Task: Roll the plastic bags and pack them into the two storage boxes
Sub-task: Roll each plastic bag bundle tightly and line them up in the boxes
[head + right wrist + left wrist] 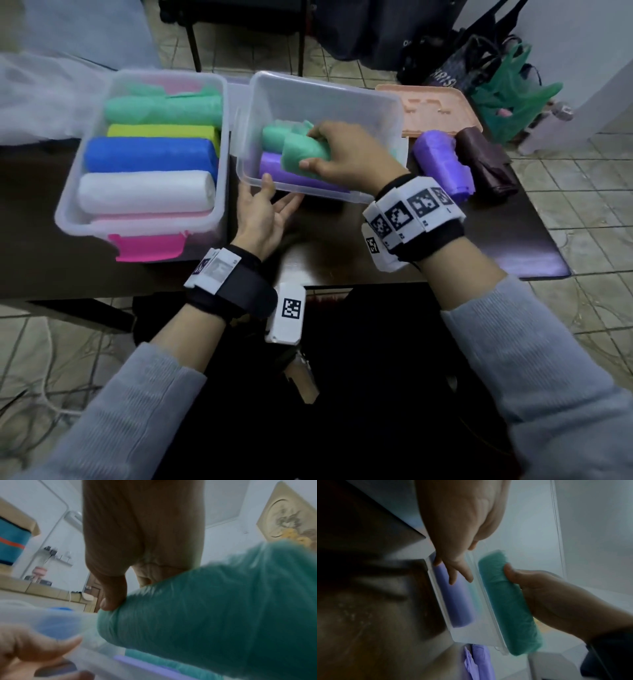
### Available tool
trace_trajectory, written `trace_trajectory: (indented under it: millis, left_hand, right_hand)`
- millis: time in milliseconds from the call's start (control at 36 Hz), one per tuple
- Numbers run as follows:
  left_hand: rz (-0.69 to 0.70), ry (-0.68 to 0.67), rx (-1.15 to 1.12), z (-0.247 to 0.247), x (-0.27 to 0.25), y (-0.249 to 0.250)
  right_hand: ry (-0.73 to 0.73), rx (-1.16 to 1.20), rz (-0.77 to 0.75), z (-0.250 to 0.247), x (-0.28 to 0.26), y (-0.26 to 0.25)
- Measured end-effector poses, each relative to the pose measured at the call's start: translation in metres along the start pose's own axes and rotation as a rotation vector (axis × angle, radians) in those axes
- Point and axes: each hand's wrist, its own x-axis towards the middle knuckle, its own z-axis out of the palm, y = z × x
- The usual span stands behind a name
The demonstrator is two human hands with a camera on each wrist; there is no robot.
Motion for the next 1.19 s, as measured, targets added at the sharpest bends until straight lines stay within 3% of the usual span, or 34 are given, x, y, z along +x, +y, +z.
trace_trajectory:
  millis: [278, 417, 583, 750, 944, 1055, 1194]
  left_hand:
    - [-0.031, -0.051, -0.074, -0.008, -0.006, -0.002]
    - [-0.032, -0.073, -0.100, -0.010, -0.006, -0.004]
    - [-0.036, -0.067, -0.100, -0.011, -0.004, -0.004]
    - [-0.026, -0.039, -0.096, -0.007, -0.005, -0.002]
    - [-0.022, -0.027, -0.062, -0.001, -0.004, 0.000]
    - [-0.025, -0.024, -0.041, -0.002, -0.003, 0.001]
    - [-0.021, -0.010, -0.042, 0.001, -0.005, 0.002]
  right_hand:
    - [-0.206, -0.075, 0.012, 0.028, 0.032, -0.014]
    - [-0.232, -0.117, 0.056, 0.033, 0.037, -0.019]
    - [-0.141, 0.051, 0.058, 0.034, 0.041, -0.023]
    - [-0.136, 0.045, 0.051, 0.034, 0.037, -0.017]
    - [0.147, 0.147, 0.275, 0.019, 0.013, 0.018]
    - [0.117, 0.177, 0.404, 0.018, 0.000, 0.032]
    - [0.076, 0.201, 0.398, 0.018, -0.008, 0.033]
